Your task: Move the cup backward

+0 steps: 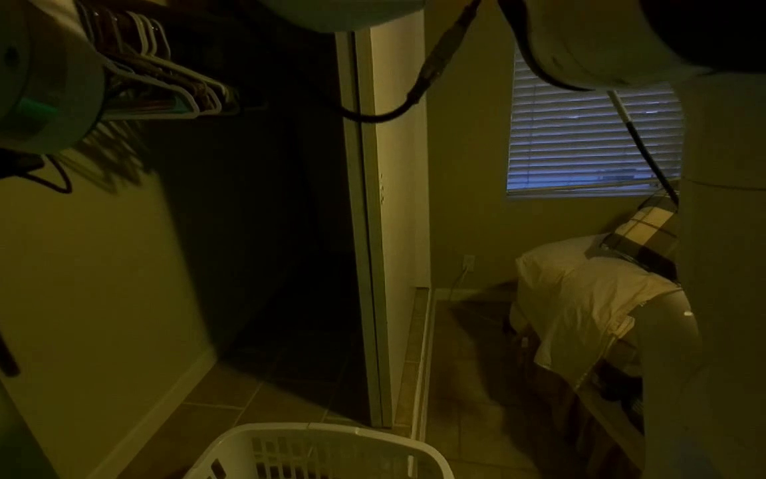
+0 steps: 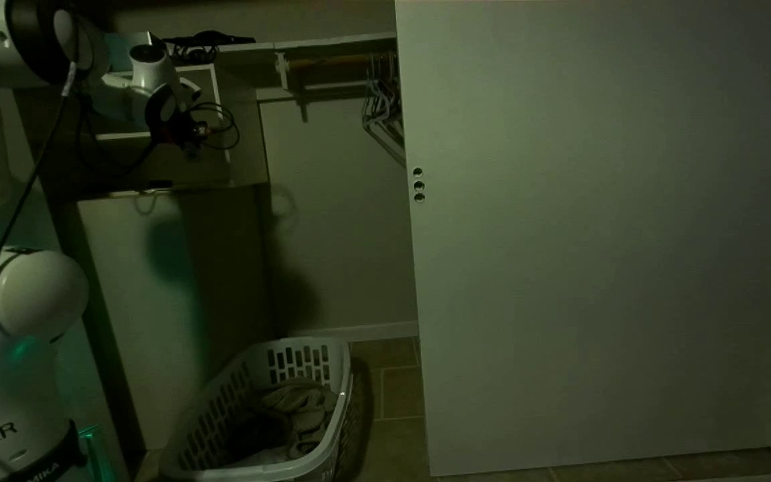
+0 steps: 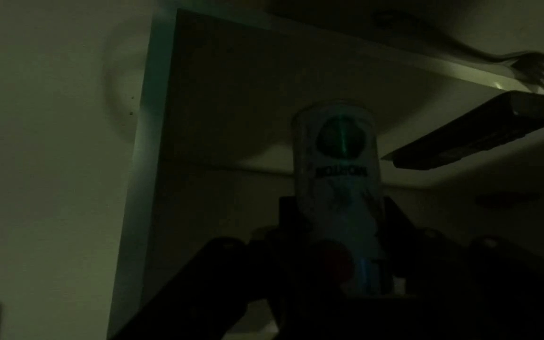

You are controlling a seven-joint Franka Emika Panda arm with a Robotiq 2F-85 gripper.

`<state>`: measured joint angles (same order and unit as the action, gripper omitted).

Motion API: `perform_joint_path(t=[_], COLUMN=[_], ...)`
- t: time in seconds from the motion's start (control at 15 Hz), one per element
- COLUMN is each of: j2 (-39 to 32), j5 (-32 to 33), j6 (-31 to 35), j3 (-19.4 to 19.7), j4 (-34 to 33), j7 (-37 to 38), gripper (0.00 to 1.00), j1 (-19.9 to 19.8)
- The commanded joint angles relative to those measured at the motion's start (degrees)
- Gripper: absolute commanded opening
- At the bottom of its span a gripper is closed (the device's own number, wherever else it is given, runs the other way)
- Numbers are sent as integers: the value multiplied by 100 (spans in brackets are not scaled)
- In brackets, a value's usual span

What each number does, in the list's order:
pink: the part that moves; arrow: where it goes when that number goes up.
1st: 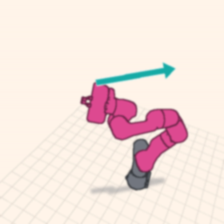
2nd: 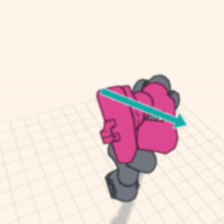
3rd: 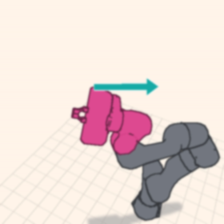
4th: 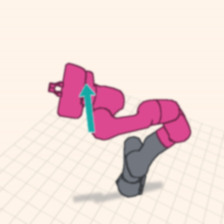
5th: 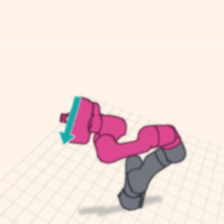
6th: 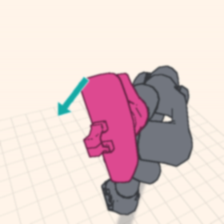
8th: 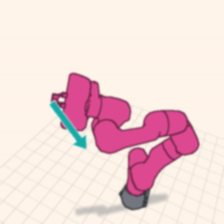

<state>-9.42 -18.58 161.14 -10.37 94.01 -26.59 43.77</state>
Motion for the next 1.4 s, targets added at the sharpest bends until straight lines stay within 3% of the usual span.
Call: perform_joint_path(t=[0.0, 0.8, 1.33], j2=[-589, -1299, -1558], j5=[114, 170, 395], j6=[84, 208, 221], j3=[0, 98, 425], j4=[-571, -1129, -1420], j7=[-28, 29, 221], gripper=[19, 19, 19], j1=[51, 104, 266])
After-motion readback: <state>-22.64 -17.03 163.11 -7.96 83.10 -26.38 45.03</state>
